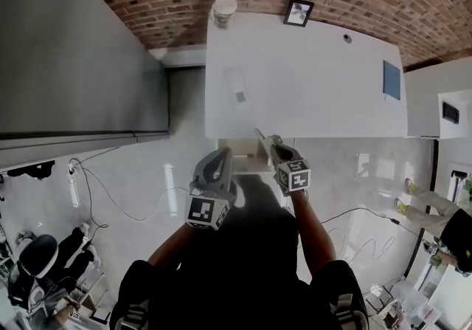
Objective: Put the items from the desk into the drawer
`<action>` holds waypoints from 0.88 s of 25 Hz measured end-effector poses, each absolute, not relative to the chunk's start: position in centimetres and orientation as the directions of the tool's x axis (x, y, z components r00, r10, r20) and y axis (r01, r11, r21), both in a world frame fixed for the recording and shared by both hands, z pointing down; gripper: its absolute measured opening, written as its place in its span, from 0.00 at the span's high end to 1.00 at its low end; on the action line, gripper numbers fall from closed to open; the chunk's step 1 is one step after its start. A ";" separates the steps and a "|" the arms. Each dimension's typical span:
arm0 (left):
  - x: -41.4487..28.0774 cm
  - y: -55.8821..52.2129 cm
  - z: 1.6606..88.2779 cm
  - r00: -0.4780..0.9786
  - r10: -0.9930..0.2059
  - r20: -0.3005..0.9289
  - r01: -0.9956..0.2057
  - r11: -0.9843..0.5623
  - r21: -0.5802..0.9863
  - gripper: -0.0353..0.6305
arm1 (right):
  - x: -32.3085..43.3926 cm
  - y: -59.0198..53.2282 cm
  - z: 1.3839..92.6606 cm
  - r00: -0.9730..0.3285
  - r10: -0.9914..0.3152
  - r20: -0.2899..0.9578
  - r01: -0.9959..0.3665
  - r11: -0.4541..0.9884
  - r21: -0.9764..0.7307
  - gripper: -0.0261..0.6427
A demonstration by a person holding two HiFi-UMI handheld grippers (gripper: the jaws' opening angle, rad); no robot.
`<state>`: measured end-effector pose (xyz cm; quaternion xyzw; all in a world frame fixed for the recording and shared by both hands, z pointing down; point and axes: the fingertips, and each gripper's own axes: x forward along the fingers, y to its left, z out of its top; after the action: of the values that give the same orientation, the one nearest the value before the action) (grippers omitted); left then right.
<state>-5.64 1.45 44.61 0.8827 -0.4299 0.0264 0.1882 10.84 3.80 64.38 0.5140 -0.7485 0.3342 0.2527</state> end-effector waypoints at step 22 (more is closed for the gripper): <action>-4.3 3.9 49.7 0.510 -0.820 0.260 -0.853 -0.443 0.275 0.95 | 6.6 8.9 76.6 -0.483 -0.367 0.795 -0.814 0.523 -0.253 0.93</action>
<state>-4.28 3.85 49.67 0.8483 -0.4932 0.0443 0.1877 6.55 8.88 76.62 0.3692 -0.7994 0.3198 0.3498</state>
